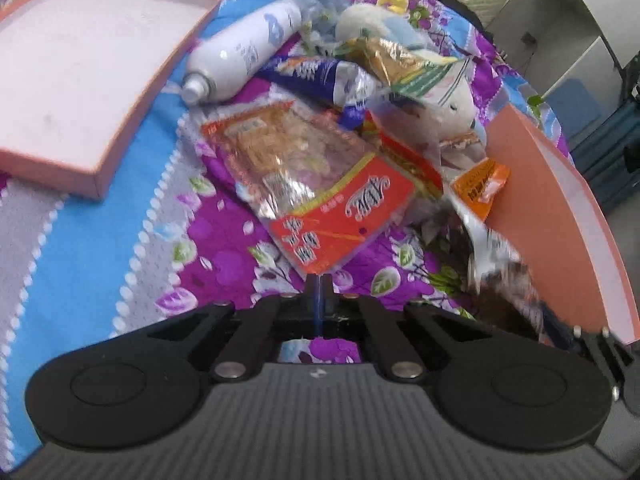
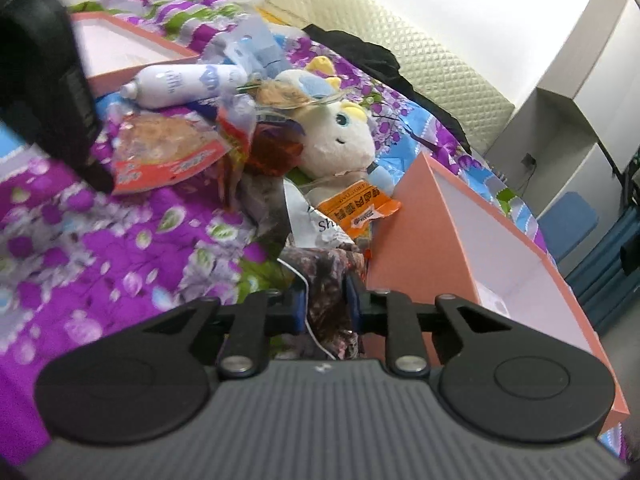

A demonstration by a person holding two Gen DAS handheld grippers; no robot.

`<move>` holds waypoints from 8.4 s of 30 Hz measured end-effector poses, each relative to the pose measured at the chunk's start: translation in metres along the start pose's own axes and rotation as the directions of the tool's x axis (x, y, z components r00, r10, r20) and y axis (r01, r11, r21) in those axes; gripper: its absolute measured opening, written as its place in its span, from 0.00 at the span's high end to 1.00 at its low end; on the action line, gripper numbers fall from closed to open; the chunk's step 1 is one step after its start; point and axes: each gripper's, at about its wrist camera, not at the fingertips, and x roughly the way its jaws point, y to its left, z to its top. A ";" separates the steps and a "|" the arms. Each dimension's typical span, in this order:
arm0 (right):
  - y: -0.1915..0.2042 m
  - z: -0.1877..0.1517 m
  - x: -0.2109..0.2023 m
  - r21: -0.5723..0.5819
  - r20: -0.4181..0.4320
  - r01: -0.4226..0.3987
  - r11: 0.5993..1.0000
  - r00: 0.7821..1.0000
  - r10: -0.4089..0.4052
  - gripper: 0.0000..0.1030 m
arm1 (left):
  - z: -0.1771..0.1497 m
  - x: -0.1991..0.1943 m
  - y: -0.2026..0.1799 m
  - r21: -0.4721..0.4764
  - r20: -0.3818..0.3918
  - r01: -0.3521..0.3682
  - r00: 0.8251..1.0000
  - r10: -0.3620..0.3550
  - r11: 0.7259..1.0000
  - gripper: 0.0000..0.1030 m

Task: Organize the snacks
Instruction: 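Close the left tool on the clear pastry bag while the right tool grasps the dark snack bag, then carry the pastry bag with the left tool while the right tool carries the dark bag into the box, then open the left tool over the deep pink box while the right tool releases its bag there, then withdraw both open tools from the box back toward the snack pile, then grasp the red foil candy with the left tool while the right tool grasps the grey snack bag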

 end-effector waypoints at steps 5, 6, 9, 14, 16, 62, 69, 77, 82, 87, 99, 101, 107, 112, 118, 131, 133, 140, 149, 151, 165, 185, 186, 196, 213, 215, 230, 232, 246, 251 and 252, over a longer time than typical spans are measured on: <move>0.011 -0.007 -0.021 -0.047 0.014 -0.061 0.997 0.998 0.062 0.74 | 0.026 0.001 0.002 0.027 0.022 -0.053 0.998 0.052 0.998 0.93; 0.012 -0.007 -0.024 -0.036 0.015 -0.084 0.996 0.996 0.085 0.72 | 0.032 0.004 0.002 0.034 0.022 -0.068 0.997 0.068 0.997 0.78; 0.005 -0.005 -0.029 0.033 0.032 -0.180 0.983 0.983 0.179 0.48 | 0.049 0.017 0.002 0.072 0.032 -0.123 0.992 0.121 0.990 0.26; -0.011 0.008 -0.031 0.165 0.070 -0.221 0.961 0.975 0.212 0.29 | 0.072 0.043 -0.003 0.169 0.059 -0.196 0.980 0.189 0.966 0.18; -0.019 0.012 -0.029 0.218 0.062 -0.206 0.954 0.978 0.197 0.29 | 0.079 0.055 -0.003 0.203 0.069 -0.223 0.974 0.214 0.953 0.18; -0.072 -0.024 -0.068 0.519 -0.003 -0.218 0.826 0.966 0.257 0.66 | -0.012 -0.052 -0.014 0.191 0.047 -0.160 0.987 0.154 0.968 0.60; -0.082 -0.027 -0.088 0.533 0.016 -0.223 0.816 0.967 0.253 0.66 | -0.036 -0.091 -0.016 0.139 0.050 -0.153 0.988 0.147 0.978 0.60; -0.106 -0.012 -0.109 0.539 0.072 -0.211 0.816 0.976 0.204 0.66 | -0.026 -0.129 -0.051 0.182 0.094 -0.110 0.991 0.094 0.977 0.60; -0.132 0.001 -0.118 0.556 0.114 -0.194 0.808 0.981 0.157 0.66 | -0.002 -0.150 -0.084 0.216 0.142 -0.066 0.989 0.036 0.974 0.60; -0.164 0.014 -0.121 0.572 0.150 -0.158 0.805 0.985 0.087 0.66 | 0.023 -0.163 -0.122 0.265 0.181 -0.022 0.983 -0.027 0.964 0.60; -0.255 0.040 -0.115 0.593 0.180 -0.030 0.805 0.979 -0.096 0.66 | 0.095 -0.157 -0.237 0.388 0.216 0.108 0.955 -0.204 0.915 0.60; -0.269 0.039 -0.105 0.605 0.164 -0.015 0.796 0.981 -0.106 0.66 | 0.106 -0.146 -0.252 0.387 0.186 0.144 0.955 -0.230 0.911 0.60; -0.295 0.018 -0.051 0.638 0.052 -0.010 0.770 0.998 -0.030 0.66 | 0.115 -0.079 -0.296 0.419 0.082 0.154 0.975 -0.206 0.895 0.60; -0.297 -0.010 -0.001 0.656 -0.083 0.017 0.755 0.995 0.049 0.66 | 0.105 -0.024 -0.317 0.408 -0.053 0.193 0.981 -0.188 0.892 0.60; -0.295 -0.040 0.033 0.667 -0.201 0.033 0.744 0.970 0.137 0.65 | 0.089 0.024 -0.331 0.448 -0.170 0.191 0.977 -0.126 0.873 0.60; -0.302 -0.051 0.031 0.703 -0.208 0.037 0.710 0.966 0.155 0.41 | 0.090 0.023 -0.323 0.418 -0.197 0.229 0.968 -0.158 0.879 0.39; -0.304 -0.051 0.025 0.710 -0.185 0.020 0.704 0.970 0.158 0.42 | 0.090 0.016 -0.319 0.410 -0.177 0.224 0.970 -0.164 0.884 0.39; -0.302 -0.045 -0.007 0.736 -0.106 -0.001 0.677 0.987 0.117 0.42 | 0.088 -0.028 -0.305 0.456 -0.086 0.213 0.977 -0.195 0.864 0.36; -0.284 -0.016 -0.065 0.730 0.041 -0.064 0.680 0.998 0.050 0.42 | 0.075 -0.098 -0.280 0.484 0.047 0.205 0.964 -0.260 0.850 0.36; -0.278 -0.012 -0.080 0.728 0.071 -0.075 0.682 0.997 0.033 0.42 | 0.070 -0.113 -0.273 0.492 0.081 0.196 0.960 -0.269 0.848 0.36; -0.201 -0.013 -0.134 0.675 0.158 -0.141 0.725 0.986 0.045 0.42 | 0.014 -0.169 -0.205 0.466 0.210 0.119 0.948 -0.240 0.877 0.36; -0.131 -0.024 -0.165 0.640 0.171 -0.167 0.750 0.983 0.073 0.42 | -0.050 -0.189 -0.116 0.406 0.193 0.042 0.972 -0.130 0.913 0.36; -0.129 -0.025 -0.166 0.638 0.169 -0.168 0.751 0.983 0.076 0.42 | -0.051 -0.190 -0.113 0.398 0.191 0.042 0.973 -0.128 0.916 0.35; -0.102 -0.027 -0.163 0.618 0.154 -0.200 0.760 0.979 0.133 0.42 | -0.068 -0.185 -0.085 0.344 0.156 0.049 0.982 -0.108 0.938 0.33; -0.067 0.003 -0.103 0.474 0.122 -0.209 0.855 0.978 0.172 0.42 | -0.037 -0.122 -0.047 0.254 0.121 0.059 0.988 -0.092 0.966 0.23; -0.063 0.007 -0.091 0.462 0.116 -0.215 0.860 0.977 0.181 0.43 | -0.031 -0.110 -0.042 0.251 0.115 0.049 0.990 -0.080 0.967 0.23; -0.038 0.027 0.038 0.412 0.071 -0.214 0.886 0.977 0.203 0.42 | 0.047 -0.017 -0.016 0.019 0.092 0.255 0.962 -0.255 0.967 0.23; -0.037 0.029 0.053 0.419 0.073 -0.227 0.879 0.974 0.216 0.42 | 0.057 -0.001 -0.018 -0.017 0.077 0.270 0.961 -0.268 0.963 0.23; -0.031 0.033 0.129 0.467 -0.006 -0.253 0.847 0.957 0.289 0.42 | 0.101 0.090 -0.039 -0.049 -0.033 0.210 0.977 -0.211 0.977 0.23; -0.030 0.034 0.135 0.475 -0.008 -0.269 0.838 0.951 0.310 0.43 | 0.105 0.109 -0.046 -0.030 -0.051 0.175 0.983 -0.176 0.984 0.24; -0.029 0.034 0.136 0.473 -0.013 -0.263 0.841 0.952 0.305 0.43 | 0.106 0.111 -0.048 -0.022 -0.054 0.165 0.985 -0.166 0.986 0.24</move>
